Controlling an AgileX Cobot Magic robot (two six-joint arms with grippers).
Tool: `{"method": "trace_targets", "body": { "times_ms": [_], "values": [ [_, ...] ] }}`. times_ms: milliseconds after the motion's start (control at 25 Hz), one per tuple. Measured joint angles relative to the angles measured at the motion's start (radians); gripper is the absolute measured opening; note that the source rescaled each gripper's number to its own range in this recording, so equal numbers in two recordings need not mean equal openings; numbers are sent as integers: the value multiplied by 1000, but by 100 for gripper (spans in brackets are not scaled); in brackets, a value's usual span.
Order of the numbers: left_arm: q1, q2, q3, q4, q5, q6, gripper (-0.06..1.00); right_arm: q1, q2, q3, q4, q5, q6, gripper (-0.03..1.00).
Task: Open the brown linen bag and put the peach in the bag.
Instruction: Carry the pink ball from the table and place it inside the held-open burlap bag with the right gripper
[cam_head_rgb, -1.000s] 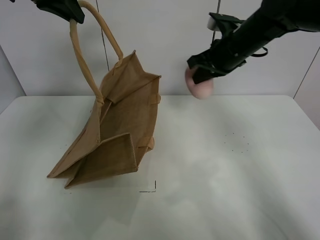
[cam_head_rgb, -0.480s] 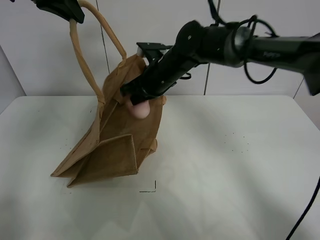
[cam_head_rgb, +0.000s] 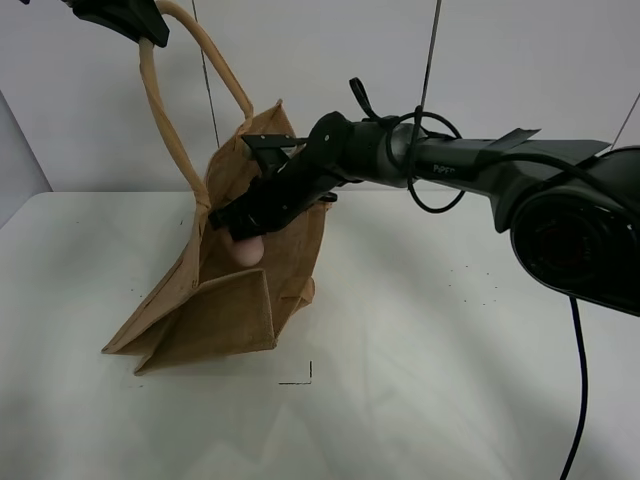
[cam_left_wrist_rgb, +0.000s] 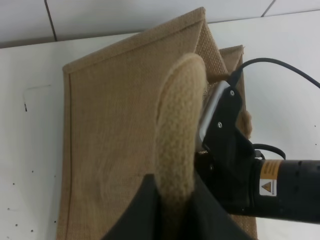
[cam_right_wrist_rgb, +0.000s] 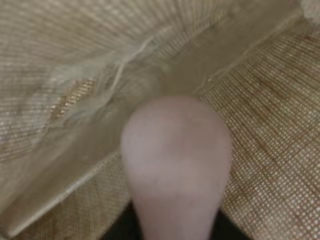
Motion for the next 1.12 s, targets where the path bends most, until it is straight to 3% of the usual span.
{"method": "trace_targets", "body": {
  "times_ms": [40, 120, 160, 200, 280, 400, 680, 920, 1120],
  "values": [
    [0, 0, 0, 0, 0, 0, 0, 0, 0, -3, 0, 0, 0, 29],
    [0, 0, 0, 0, 0, 0, 0, 0, 0, -7, -6, 1, 0, 67],
    [0, 0, 0, 0, 0, 0, 0, 0, 0, -12, -16, 5, 0, 79],
    [0, 0, 0, 0, 0, 0, 0, 0, 0, -19, -30, 13, 2, 87],
    [0, 0, 0, 0, 0, 0, 0, 0, 0, -48, -72, 54, 29, 96],
    [0, 0, 0, 0, 0, 1, 0, -6, -1, -121, -146, 165, 102, 99],
    [0, 0, 0, 0, 0, 1, 0, -55, -7, -328, -331, 569, 297, 100],
    [0, 0, 0, 0, 0, 1, 0, -64, -34, -347, -572, 605, 400, 100],
    [0, 0, 0, 0, 0, 1, 0, -114, -34, -347, -616, 606, 421, 100]
  ]
}}
